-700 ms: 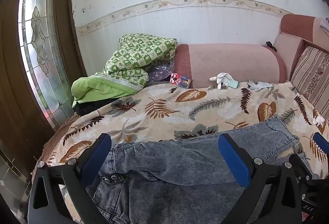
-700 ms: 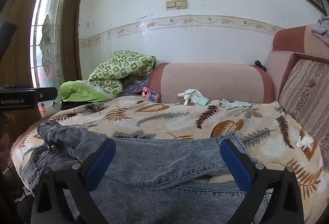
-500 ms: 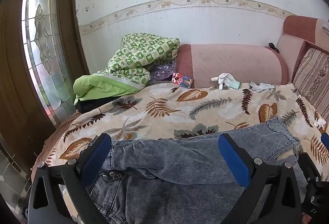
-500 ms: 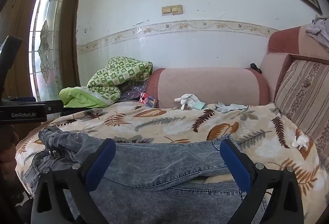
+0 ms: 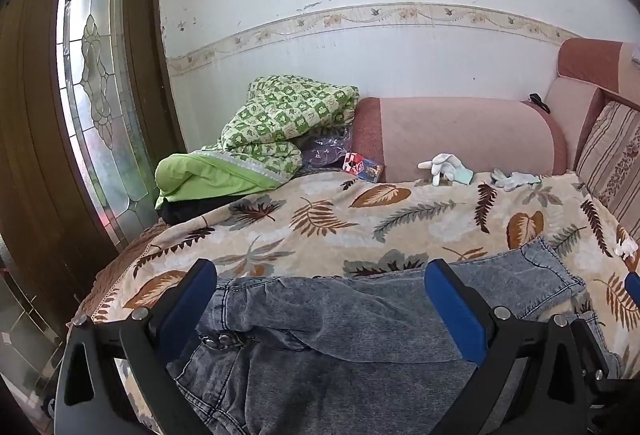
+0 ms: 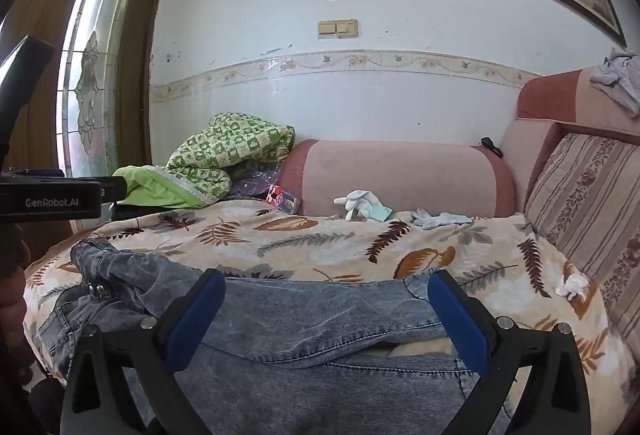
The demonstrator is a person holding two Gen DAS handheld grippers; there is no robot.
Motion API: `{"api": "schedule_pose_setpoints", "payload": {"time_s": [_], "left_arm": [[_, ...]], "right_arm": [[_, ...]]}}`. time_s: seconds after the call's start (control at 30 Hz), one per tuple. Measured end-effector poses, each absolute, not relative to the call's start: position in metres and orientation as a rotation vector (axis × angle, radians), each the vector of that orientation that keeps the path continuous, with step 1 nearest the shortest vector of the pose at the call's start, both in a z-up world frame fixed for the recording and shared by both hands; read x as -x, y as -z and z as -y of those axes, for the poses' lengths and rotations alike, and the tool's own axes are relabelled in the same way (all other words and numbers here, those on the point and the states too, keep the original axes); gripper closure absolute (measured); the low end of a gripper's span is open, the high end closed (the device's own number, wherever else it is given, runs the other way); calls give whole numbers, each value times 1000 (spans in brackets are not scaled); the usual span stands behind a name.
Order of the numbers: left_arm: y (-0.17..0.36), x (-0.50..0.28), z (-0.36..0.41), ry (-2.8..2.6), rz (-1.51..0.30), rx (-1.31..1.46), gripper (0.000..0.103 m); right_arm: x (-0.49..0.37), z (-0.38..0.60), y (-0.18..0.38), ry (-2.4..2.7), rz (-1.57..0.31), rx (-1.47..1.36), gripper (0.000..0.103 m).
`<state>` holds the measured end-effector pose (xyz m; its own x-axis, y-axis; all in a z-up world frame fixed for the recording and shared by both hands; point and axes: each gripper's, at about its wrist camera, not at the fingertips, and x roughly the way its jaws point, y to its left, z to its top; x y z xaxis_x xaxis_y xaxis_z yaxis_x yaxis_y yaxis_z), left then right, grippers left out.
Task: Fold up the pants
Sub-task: 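Move both tools over the blue jeans lying on the blanket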
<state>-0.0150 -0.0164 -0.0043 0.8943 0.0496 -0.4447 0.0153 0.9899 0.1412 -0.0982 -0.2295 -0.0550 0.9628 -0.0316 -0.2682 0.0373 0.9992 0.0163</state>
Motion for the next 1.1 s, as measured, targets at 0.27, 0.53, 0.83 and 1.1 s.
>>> {"api": "schedule_pose_setpoints", "payload": {"time_s": [0.27, 0.53, 0.83, 1.1], "left_arm": [[4, 16, 15, -20, -461, -140, 0], [8, 11, 9, -21, -478, -134, 0], [29, 0, 9, 0, -557, -153, 0], [34, -4, 4, -14, -565, -179, 0]], "right_arm": [[97, 225, 59, 17, -275, -22, 1], [92, 230, 62, 24, -295, -49, 1], [82, 241, 66, 54, -329, -93, 1], [82, 242, 67, 79, -333, -77, 1]]}}
